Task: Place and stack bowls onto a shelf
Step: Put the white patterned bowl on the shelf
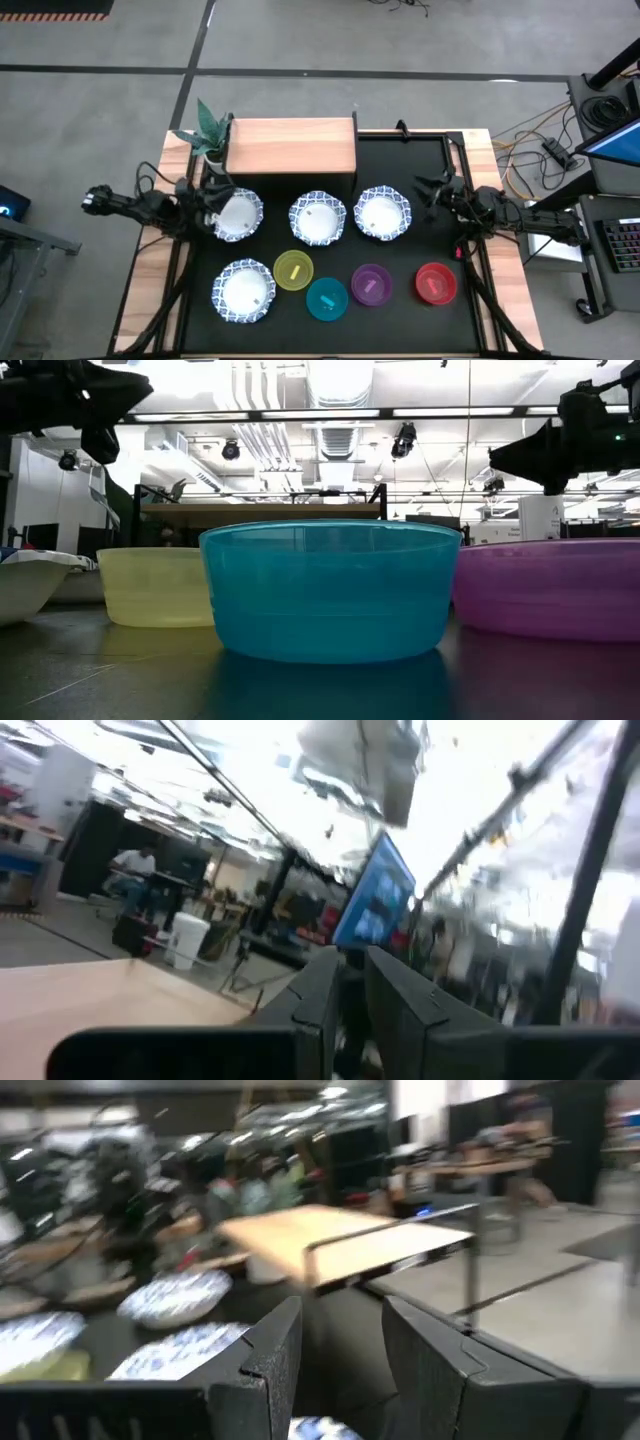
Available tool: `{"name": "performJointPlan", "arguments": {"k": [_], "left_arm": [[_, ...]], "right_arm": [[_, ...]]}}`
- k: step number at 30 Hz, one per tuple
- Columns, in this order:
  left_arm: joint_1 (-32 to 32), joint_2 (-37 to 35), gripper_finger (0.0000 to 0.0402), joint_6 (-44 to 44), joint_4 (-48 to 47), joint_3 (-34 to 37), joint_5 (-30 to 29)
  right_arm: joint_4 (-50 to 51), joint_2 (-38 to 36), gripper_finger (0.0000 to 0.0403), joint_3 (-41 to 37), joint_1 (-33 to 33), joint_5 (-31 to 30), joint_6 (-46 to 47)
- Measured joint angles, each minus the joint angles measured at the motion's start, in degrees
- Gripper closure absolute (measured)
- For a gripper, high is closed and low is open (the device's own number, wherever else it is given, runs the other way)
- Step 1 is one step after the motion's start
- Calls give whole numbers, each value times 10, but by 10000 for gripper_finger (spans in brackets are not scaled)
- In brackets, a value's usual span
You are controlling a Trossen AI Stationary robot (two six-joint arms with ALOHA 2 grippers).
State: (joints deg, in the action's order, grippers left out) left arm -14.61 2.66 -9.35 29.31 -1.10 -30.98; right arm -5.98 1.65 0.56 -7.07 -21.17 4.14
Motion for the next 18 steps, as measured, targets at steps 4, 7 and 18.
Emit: {"name": "performJointPlan", "arguments": {"k": [4,7,18], "left_arm": [[0,15,365,-68,6,-10,-14],[0,48,365,-112,8,-34,-2],[-1,271,365,-170,-122,-217,6]], "right_arm": [[-38,0,271,0,0,-21,-25],[-70,0,271,0,0,-39,-47],[-73,0,271,40,0,-54,-33]]}}
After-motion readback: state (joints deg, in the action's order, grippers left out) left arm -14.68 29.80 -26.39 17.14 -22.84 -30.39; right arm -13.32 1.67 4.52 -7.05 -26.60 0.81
